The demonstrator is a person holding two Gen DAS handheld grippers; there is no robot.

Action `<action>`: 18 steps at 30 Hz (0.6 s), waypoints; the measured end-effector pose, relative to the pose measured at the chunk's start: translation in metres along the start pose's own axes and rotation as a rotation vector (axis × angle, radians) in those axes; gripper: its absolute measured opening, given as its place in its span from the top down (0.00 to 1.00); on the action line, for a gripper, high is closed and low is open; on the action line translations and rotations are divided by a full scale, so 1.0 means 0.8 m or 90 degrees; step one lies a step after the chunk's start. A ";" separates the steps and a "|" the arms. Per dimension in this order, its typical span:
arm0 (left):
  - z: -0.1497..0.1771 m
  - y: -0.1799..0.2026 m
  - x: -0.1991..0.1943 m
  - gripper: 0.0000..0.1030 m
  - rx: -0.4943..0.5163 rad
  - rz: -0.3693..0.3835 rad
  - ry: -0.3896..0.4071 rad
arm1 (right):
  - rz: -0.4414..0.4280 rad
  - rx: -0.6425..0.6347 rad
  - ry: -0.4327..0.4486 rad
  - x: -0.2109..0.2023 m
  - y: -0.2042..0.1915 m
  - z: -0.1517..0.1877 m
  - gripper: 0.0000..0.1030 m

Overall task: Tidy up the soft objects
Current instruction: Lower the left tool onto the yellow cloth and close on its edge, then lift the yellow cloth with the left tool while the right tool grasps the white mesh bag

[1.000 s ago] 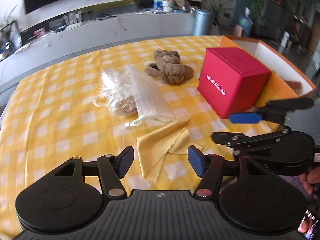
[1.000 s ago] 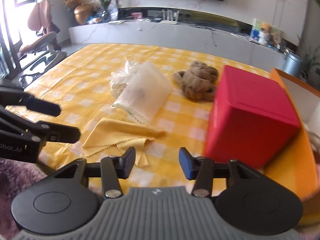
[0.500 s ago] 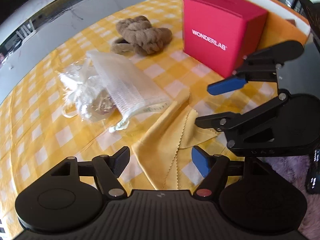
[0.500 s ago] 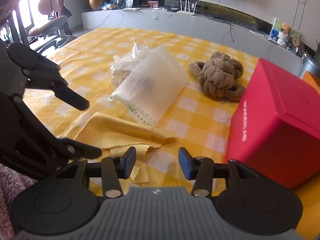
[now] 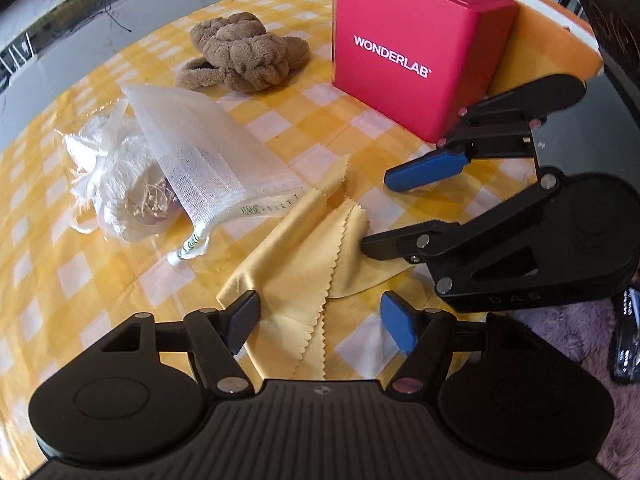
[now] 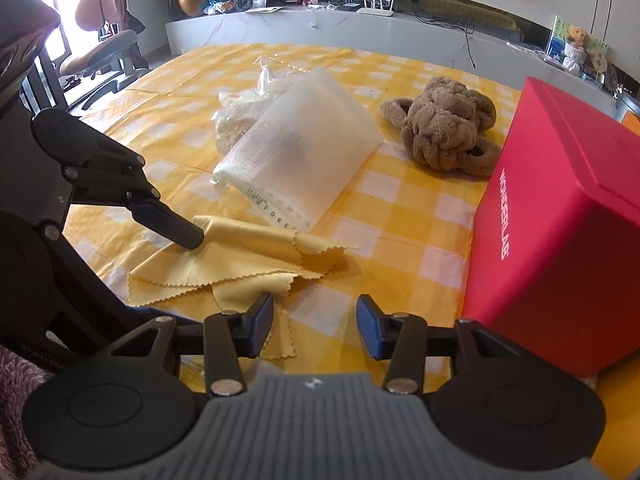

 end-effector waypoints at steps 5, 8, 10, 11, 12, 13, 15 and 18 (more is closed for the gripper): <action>-0.001 0.007 -0.002 0.35 0.008 -0.006 0.003 | 0.001 0.004 0.003 0.000 0.002 0.000 0.55; -0.001 0.011 -0.005 0.51 0.007 -0.006 0.006 | 0.000 0.007 0.006 0.000 0.003 0.000 0.55; -0.002 0.006 -0.008 0.79 -0.010 -0.028 0.011 | -0.001 0.016 0.007 -0.001 0.006 0.000 0.55; -0.001 0.001 -0.009 0.95 -0.029 -0.035 0.009 | -0.002 0.020 0.007 -0.001 0.007 0.000 0.55; 0.000 -0.003 -0.010 0.98 -0.043 -0.040 0.009 | 0.001 0.023 0.009 -0.002 0.008 0.000 0.55; 0.001 -0.005 -0.013 0.98 -0.049 -0.043 0.013 | 0.005 0.024 0.011 -0.003 0.009 0.001 0.55; 0.003 -0.006 -0.023 0.97 -0.051 -0.045 0.034 | 0.005 0.025 0.014 -0.005 0.009 0.001 0.55; 0.003 -0.009 -0.041 0.63 -0.056 -0.037 0.058 | -0.004 0.025 0.020 -0.008 0.008 0.002 0.54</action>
Point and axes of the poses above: each gripper's, at about its wrist camera, not at the fingertips, and x roughly the way its jaws point, y to its right, z to its underside, the point moved 7 cm from there along x, roughly the way its jaws point, and after that the axes turned 9 degrees about -y, right-handed, at the moved point
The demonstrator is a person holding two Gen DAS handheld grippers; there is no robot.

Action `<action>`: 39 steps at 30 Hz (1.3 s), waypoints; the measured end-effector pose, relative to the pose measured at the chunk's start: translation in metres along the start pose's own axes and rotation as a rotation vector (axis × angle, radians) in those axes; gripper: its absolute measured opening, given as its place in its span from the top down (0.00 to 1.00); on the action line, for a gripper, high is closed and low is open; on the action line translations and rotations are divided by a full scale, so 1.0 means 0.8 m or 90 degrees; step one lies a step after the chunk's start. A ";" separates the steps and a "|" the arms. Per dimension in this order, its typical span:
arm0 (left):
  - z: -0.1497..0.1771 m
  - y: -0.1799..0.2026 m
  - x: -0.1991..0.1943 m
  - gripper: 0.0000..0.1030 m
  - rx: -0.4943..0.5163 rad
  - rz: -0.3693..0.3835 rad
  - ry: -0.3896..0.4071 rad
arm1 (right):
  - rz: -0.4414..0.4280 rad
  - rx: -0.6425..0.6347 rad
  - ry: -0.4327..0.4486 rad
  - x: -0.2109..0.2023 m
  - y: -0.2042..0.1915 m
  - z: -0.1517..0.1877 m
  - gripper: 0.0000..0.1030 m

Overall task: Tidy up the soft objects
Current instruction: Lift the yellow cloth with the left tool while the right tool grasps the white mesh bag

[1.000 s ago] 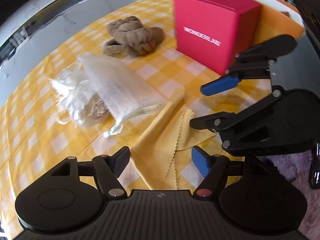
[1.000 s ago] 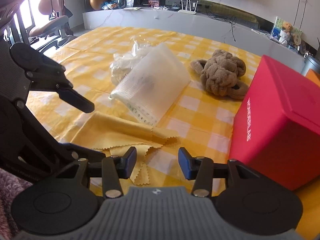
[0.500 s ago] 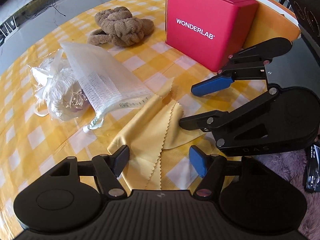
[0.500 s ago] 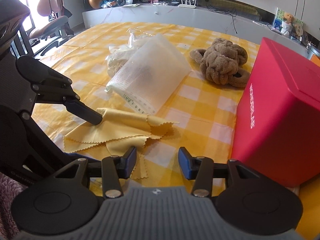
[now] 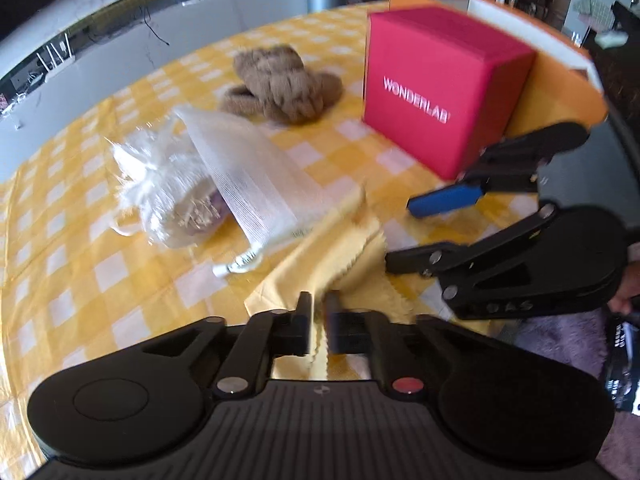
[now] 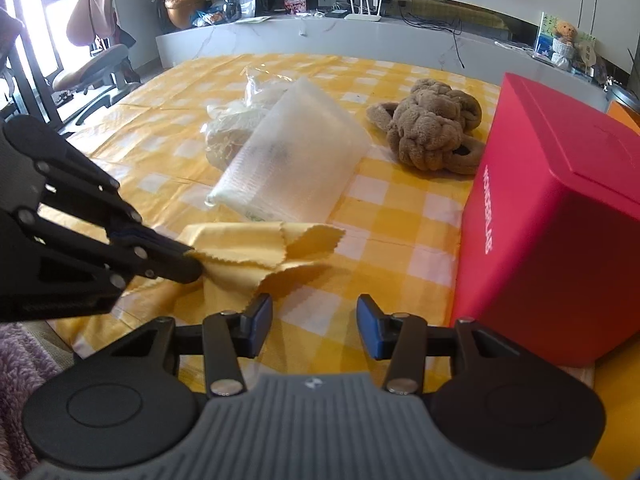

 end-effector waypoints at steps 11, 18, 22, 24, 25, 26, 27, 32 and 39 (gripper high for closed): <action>-0.007 -0.007 0.023 0.17 0.078 -0.034 -0.009 | -0.013 -0.004 0.003 0.007 -0.003 -0.004 0.54; -0.003 0.001 0.037 0.26 0.057 0.015 -0.011 | -0.004 -0.014 0.004 0.012 -0.001 -0.005 0.59; -0.005 0.004 0.035 0.46 0.026 0.015 -0.016 | -0.010 -0.001 0.005 0.012 0.003 -0.007 0.59; -0.008 0.006 0.034 0.62 0.007 0.015 -0.018 | -0.007 -0.003 0.005 0.012 0.003 -0.006 0.60; -0.008 0.008 0.033 0.65 0.009 0.010 -0.017 | -0.002 -0.007 0.006 0.012 0.002 -0.006 0.61; -0.008 0.011 0.033 0.70 0.012 0.008 -0.016 | 0.000 -0.008 0.008 0.011 0.001 -0.005 0.62; -0.009 0.014 0.032 0.75 0.016 0.006 -0.017 | 0.000 -0.006 0.007 0.011 0.001 -0.005 0.62; -0.009 0.020 0.030 0.98 0.024 -0.022 -0.015 | 0.000 -0.008 0.008 0.010 0.001 -0.004 0.61; -0.012 0.013 0.003 0.98 -0.013 -0.015 0.006 | -0.005 -0.012 0.007 0.008 -0.002 -0.002 0.60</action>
Point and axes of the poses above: each gripper's, at about its wrist camera, not at the fingertips, and x roughly the way its jaws point, y to its right, z to its underside, the point moved 7 cm from there along x, roughly the way its jaws point, and after that the axes turned 9 degrees about -y, right-handed, at the moved point
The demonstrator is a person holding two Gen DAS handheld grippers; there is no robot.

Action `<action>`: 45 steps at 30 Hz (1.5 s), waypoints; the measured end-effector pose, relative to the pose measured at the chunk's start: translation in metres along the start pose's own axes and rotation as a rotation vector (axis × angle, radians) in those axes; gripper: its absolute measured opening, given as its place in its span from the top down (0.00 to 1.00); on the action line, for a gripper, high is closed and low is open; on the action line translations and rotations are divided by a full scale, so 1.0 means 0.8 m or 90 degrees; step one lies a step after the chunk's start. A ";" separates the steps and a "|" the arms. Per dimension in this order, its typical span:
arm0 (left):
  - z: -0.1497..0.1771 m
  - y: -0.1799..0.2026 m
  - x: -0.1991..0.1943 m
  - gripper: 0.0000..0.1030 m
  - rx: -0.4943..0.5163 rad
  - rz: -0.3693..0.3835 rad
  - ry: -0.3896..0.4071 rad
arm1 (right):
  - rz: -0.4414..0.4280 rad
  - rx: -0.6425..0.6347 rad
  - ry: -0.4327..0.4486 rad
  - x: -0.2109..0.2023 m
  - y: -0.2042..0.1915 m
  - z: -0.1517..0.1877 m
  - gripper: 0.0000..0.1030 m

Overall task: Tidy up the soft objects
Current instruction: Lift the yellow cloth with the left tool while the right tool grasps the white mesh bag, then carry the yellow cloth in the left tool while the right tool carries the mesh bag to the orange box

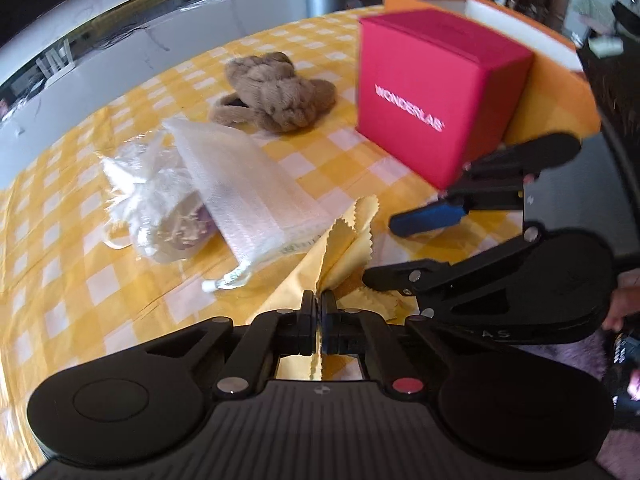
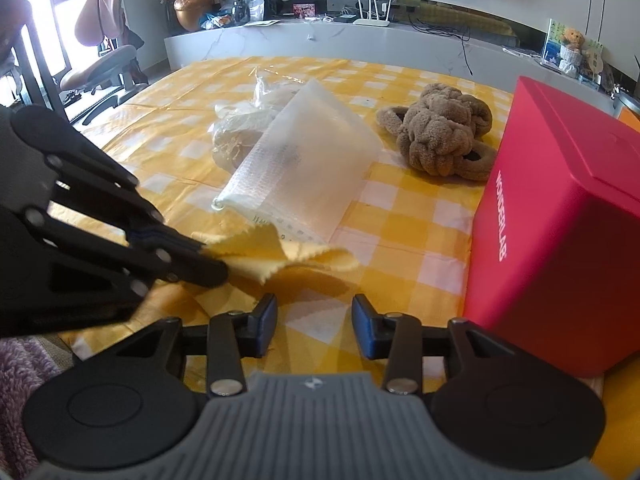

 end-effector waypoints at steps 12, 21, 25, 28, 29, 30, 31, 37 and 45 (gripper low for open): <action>0.010 -0.053 -0.041 0.98 -0.200 -0.026 0.070 | 0.000 -0.013 0.035 -0.016 -0.014 -0.019 0.42; 0.030 -0.101 -0.042 0.98 -0.346 -0.045 0.091 | -0.001 0.027 0.074 -0.002 -0.018 -0.065 0.12; 0.034 -0.109 -0.038 0.98 -0.368 -0.036 0.088 | 0.000 0.056 0.060 0.023 -0.010 -0.087 0.12; 0.035 -0.107 -0.035 0.98 -0.364 -0.030 0.084 | -0.017 0.102 0.039 0.042 0.000 -0.097 0.12; 0.035 -0.107 -0.033 0.98 -0.361 -0.029 0.082 | -0.021 0.115 0.027 0.048 0.004 -0.099 0.16; 0.035 -0.106 -0.031 0.98 -0.359 -0.028 0.082 | -0.025 0.125 0.015 0.055 0.006 -0.099 0.19; 0.035 -0.105 -0.030 0.98 -0.357 -0.026 0.081 | -0.028 0.129 0.006 0.060 0.007 -0.098 0.25; 0.033 -0.101 -0.025 0.98 -0.353 -0.022 0.076 | 0.012 0.076 -0.003 0.064 -0.001 -0.093 0.49; 0.030 -0.100 -0.043 0.98 -0.360 -0.037 0.096 | 0.032 0.050 -0.015 0.047 0.004 -0.085 0.98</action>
Point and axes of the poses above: each gripper's, at about its wrist camera, not at the fingertips, and x roughly the way its jaws point, y to its right, z to its underside, the point moved 7 cm from there along x, roughly the way its jaws point, and after that the axes turned 9 degrees about -y, right-handed, at the moved point
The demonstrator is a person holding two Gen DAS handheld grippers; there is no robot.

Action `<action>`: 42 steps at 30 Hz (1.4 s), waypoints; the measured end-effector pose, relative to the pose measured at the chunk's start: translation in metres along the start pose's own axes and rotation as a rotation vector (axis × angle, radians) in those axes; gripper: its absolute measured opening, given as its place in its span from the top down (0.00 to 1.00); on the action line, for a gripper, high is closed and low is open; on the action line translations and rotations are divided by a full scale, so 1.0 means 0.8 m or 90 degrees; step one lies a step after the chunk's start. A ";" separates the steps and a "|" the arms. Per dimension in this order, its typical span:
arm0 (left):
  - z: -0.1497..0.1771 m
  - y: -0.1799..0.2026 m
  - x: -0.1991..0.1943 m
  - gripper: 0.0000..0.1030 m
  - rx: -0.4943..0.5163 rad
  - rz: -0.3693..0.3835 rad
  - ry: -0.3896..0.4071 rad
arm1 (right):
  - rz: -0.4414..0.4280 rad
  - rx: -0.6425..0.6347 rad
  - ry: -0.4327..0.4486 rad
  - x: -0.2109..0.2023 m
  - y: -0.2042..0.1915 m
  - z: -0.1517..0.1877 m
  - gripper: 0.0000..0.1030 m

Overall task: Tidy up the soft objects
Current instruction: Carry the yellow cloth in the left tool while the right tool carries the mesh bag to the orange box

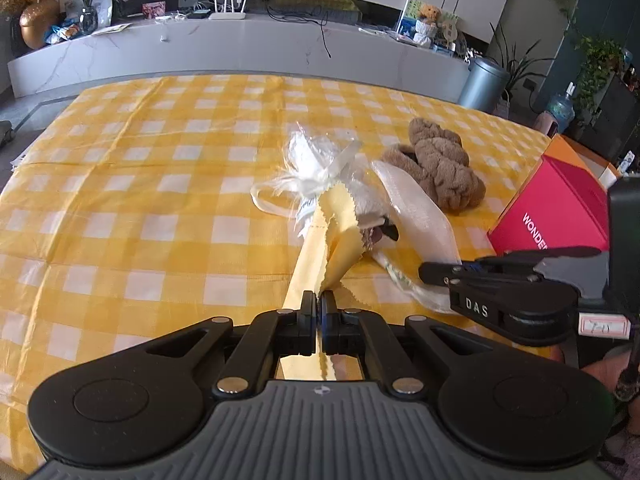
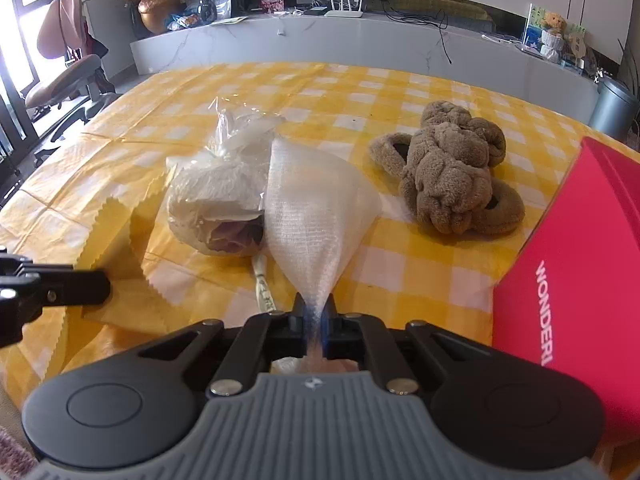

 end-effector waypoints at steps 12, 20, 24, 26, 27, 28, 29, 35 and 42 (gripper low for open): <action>0.014 0.039 -0.056 0.98 -0.040 0.037 0.032 | -0.019 -0.036 0.063 -0.104 -0.012 0.033 0.99; 0.020 0.095 -0.098 0.98 -0.007 0.052 0.063 | -0.040 -0.023 0.092 -0.178 0.003 0.070 0.99; 0.021 0.132 -0.116 0.98 0.026 0.059 0.076 | -0.034 0.015 0.119 -0.215 0.027 0.090 0.99; 0.022 0.150 -0.123 0.98 0.040 0.064 0.083 | -0.029 0.034 0.134 -0.233 0.041 0.100 0.99; 0.023 0.159 -0.126 0.98 0.047 0.067 0.086 | -0.027 0.043 0.141 -0.241 0.048 0.104 0.99; 0.024 0.168 -0.129 0.98 0.054 0.070 0.088 | -0.025 0.052 0.149 -0.250 0.055 0.109 0.99; 0.024 0.178 -0.131 0.98 0.062 0.073 0.090 | -0.024 0.060 0.156 -0.259 0.061 0.113 0.99; 0.025 0.230 -0.137 0.98 0.098 0.101 0.101 | -0.016 0.089 0.190 -0.305 0.094 0.139 0.99; 0.026 0.291 -0.124 0.98 0.131 0.145 0.089 | 0.023 0.105 0.212 -0.350 0.148 0.169 0.99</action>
Point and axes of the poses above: each gripper's, at about its wrist camera, not at the fingertips, and x roughly the way its jaws point, y to its right, z to its underside, the point moved 7 cm from there along x, roughly the way its jaws point, and after that the axes turned 9 degrees about -y, right-handed, at the moved point
